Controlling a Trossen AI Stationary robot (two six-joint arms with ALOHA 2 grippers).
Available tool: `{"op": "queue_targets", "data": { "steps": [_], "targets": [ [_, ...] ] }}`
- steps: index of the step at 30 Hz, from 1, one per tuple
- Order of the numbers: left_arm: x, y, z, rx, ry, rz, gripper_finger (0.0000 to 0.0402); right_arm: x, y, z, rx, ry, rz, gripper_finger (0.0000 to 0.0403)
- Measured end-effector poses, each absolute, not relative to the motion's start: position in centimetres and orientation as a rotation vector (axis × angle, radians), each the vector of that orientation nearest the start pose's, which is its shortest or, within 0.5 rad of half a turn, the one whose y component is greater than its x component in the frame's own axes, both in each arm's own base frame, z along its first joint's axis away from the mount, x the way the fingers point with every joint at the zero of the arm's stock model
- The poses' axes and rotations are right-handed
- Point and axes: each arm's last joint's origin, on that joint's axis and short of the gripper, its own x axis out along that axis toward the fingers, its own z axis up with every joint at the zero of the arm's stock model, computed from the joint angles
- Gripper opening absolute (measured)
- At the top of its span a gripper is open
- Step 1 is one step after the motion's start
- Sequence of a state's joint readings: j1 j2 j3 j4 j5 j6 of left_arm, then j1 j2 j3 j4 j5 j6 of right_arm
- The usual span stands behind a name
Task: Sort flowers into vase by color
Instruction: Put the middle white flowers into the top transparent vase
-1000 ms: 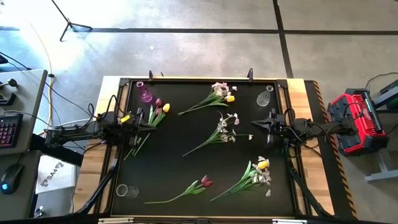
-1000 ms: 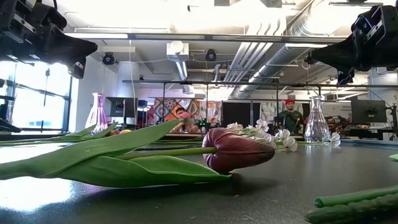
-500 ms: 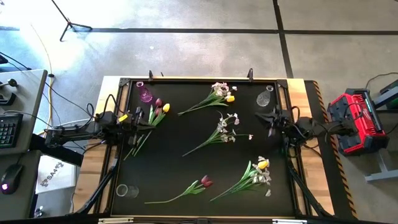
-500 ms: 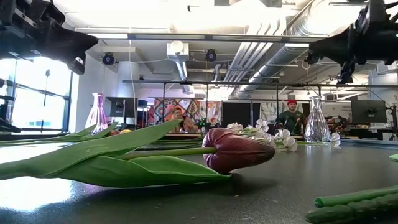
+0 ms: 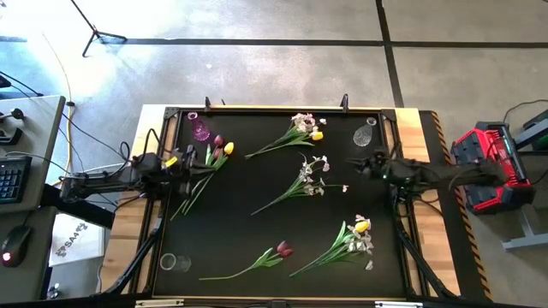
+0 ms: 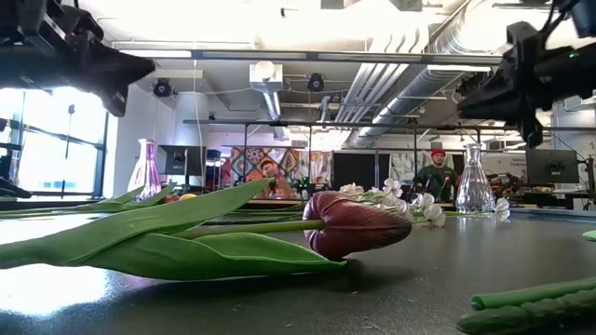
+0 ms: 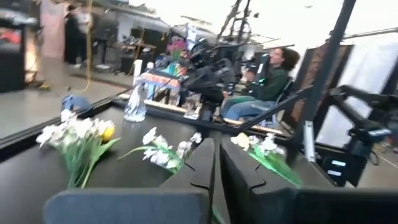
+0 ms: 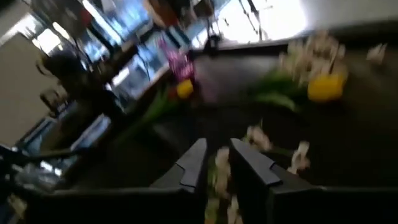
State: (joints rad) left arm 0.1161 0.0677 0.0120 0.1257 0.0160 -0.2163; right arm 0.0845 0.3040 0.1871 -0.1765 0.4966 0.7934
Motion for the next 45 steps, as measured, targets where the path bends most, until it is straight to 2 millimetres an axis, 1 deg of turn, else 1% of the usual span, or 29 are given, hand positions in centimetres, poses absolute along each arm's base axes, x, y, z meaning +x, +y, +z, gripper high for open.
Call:
{"op": "queue_targets", "data": {
  "steps": [3,6,9,11,14,17,20,24,27,34,41,45],
  "targets": [
    [10.4,1.4,17.0,-0.257,-0.042,0.161,0.0051,12.1,-0.3,18.3,0.7,0.142,-0.501,0.0081],
    [10.8,1.4,16.7,-0.286,-0.005,0.181,0.0089,13.2,-0.2,18.2,0.706,0.126,-0.493,0.0094],
    [11.4,1.5,16.6,-0.313,0.006,0.183,0.0124,14.1,-0.2,18.5,0.715,0.087,-0.476,0.0098],
    [11.8,1.5,16.5,-0.314,0.018,0.18,0.0141,14.5,-0.1,18.5,0.718,0.074,-0.471,0.0099],
    [12.4,1.6,16.5,-0.315,0.034,0.178,0.0155,14.8,-0.1,18.3,0.712,0.088,-0.477,0.0099],
    [13.4,1.7,17.3,-0.315,0.079,0.18,0.0158,15.0,-0.1,17.9,0.703,0.107,-0.499,0.0099],
    [14.9,1.7,18.2,-0.286,0.14,0.16,0.0159,15.2,-0.1,17.6,0.721,0.125,-0.509,0.0099],
    [17.6,1.6,19.0,-0.233,0.232,0.132,0.0159,15.4,0.0,17.2,0.733,0.145,-0.522,0.0099],
    [19.8,1.3,19.0,-0.202,0.306,0.094,0.0159,15.5,0.0,17.0,0.729,0.157,-0.527,0.0099],
    [24.3,0.2,17.6,-0.155,0.457,0.024,0.0159,15.5,0.4,16.9,0.721,0.175,-0.508,0.0099],
    [28.4,-0.5,15.8,-0.141,0.532,0.006,0.0159,15.5,0.9,16.9,0.699,0.179,-0.492,0.0099],
    [30.4,-0.6,14.7,-0.133,0.569,0.006,0.0159,15.4,1.2,16.9,0.687,0.168,-0.504,0.0099]
  ]
}}
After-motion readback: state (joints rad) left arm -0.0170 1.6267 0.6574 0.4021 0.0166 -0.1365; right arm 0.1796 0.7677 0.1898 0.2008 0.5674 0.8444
